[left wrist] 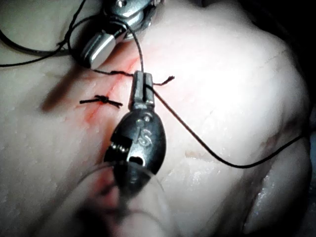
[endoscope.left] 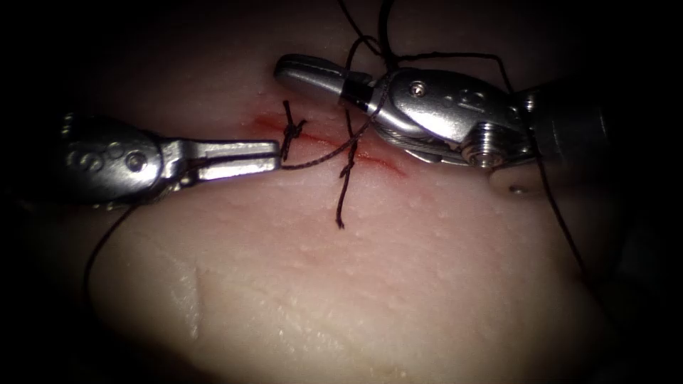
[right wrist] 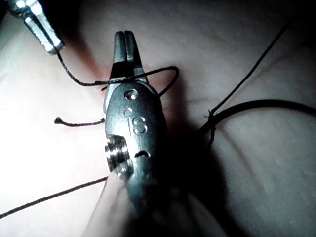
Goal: Wound Closure
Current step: Left needle driver wraps thread once clockwise around right driver
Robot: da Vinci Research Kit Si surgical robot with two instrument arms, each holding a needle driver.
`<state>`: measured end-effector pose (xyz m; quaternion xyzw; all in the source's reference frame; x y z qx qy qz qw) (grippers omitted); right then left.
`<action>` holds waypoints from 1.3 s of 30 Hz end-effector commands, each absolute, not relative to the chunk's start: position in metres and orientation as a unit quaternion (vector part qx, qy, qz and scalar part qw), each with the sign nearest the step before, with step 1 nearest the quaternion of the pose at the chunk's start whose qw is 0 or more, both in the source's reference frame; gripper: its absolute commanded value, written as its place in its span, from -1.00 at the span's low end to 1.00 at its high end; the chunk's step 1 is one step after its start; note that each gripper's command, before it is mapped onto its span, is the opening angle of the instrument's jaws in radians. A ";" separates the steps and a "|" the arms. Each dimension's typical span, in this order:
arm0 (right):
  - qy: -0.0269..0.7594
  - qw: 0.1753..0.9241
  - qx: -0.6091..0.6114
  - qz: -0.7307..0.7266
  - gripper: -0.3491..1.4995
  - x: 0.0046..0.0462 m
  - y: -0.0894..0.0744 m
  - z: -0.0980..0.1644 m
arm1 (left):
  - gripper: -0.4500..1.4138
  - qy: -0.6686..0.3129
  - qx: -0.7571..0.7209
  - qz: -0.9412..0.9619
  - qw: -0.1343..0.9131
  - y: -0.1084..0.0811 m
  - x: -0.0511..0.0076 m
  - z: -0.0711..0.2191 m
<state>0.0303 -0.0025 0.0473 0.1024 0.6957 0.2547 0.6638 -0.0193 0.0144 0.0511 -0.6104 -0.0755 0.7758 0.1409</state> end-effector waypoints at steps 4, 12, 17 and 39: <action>0.706 0.654 0.112 0.247 -1.00 0.0307 -0.003 0.048 | -1.00 -0.078 -0.606 0.778 0.145 0.014 -0.0194 0.054; 0.742 0.619 0.157 0.206 -1.00 0.0310 -0.002 0.048 | -1.00 -0.078 -0.601 0.781 0.152 0.015 -0.0209 0.055; 0.755 0.596 0.207 0.178 -1.00 0.0308 -0.002 0.048 | -1.00 -0.080 -0.600 0.781 0.153 0.016 -0.0215 0.056; 0.681 0.633 0.365 -0.046 -1.00 0.0310 -0.002 0.046 | -1.00 -0.089 -0.587 0.791 0.149 0.019 -0.0215 0.058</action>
